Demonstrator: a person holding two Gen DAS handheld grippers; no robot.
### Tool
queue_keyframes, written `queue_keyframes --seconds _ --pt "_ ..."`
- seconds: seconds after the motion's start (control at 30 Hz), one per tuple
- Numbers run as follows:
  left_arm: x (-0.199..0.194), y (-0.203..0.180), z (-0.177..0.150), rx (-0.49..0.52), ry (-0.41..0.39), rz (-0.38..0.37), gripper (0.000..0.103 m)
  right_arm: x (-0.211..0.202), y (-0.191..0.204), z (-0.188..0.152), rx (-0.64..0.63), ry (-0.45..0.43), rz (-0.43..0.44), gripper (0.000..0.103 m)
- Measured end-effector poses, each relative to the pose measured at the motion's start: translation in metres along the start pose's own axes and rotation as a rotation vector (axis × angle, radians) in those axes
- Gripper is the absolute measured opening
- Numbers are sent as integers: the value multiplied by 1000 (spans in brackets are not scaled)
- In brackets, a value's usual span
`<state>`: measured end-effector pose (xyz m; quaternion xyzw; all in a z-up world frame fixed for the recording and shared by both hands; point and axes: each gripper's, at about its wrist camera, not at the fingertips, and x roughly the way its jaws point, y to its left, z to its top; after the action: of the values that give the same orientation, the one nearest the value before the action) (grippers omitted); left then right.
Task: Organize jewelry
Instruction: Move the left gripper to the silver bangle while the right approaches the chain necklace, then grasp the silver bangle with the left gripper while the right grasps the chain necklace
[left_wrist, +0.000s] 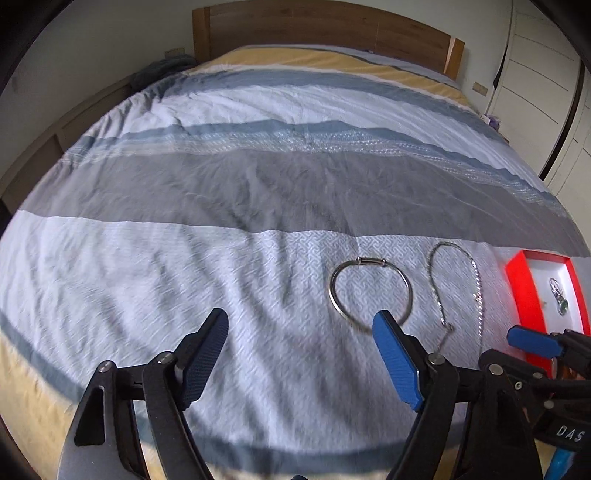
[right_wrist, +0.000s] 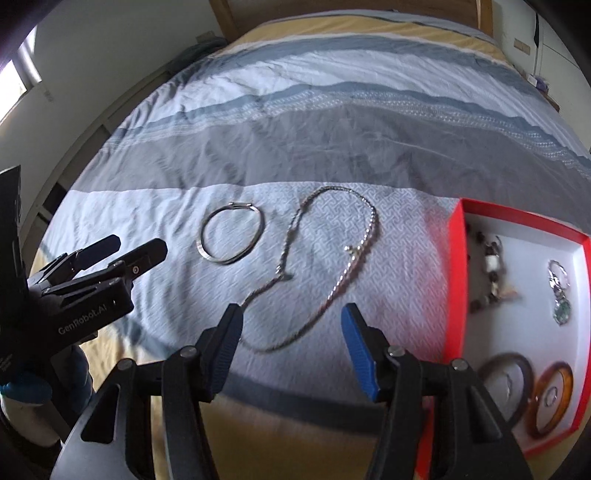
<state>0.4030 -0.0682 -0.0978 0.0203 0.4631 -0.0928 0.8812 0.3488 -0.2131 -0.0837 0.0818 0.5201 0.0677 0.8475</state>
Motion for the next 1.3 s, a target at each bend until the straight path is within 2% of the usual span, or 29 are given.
queue_keyframes --seconds 0.13,0.3,0.43,0.57,0.63,0.67,0.7,0.73,0.87,1.07,1.3 --pt "37 -3 8 5 49 -30 65 26 -10 7 60 27 -16 55" --pt "64 -6 11 23 60 -35 61 44 -17 12 103 25 12 58" --pt "69 4 14 22 43 -41 40 53 -16 20 91 8 28 59" --pt "66 13 12 22 36 -51 25 64 -9 27 37 2 8 60" --pt "62 16 9 20 37 -55 11 67 -3 26 -6 1 -25 58" --pt "59 18 8 17 38 -53 9 67 -1 24 -20 -2 -34 54" --pt "57 21 6 8 38 -54 8 67 0 22 -36 0 -47 45" --pt "54 24 5 -8 39 -60 7 66 1 21 -46 3 -58 41" --pt "36 32 -5 -42 32 -65 5 63 9 17 -90 10 -76 8" --pt "-1 37 -16 -48 7 -62 4 40 17 4 -98 -12 0 4" --pt "-55 30 -30 -22 -30 -50 3 -26 32 -20 -98 -82 71 4"
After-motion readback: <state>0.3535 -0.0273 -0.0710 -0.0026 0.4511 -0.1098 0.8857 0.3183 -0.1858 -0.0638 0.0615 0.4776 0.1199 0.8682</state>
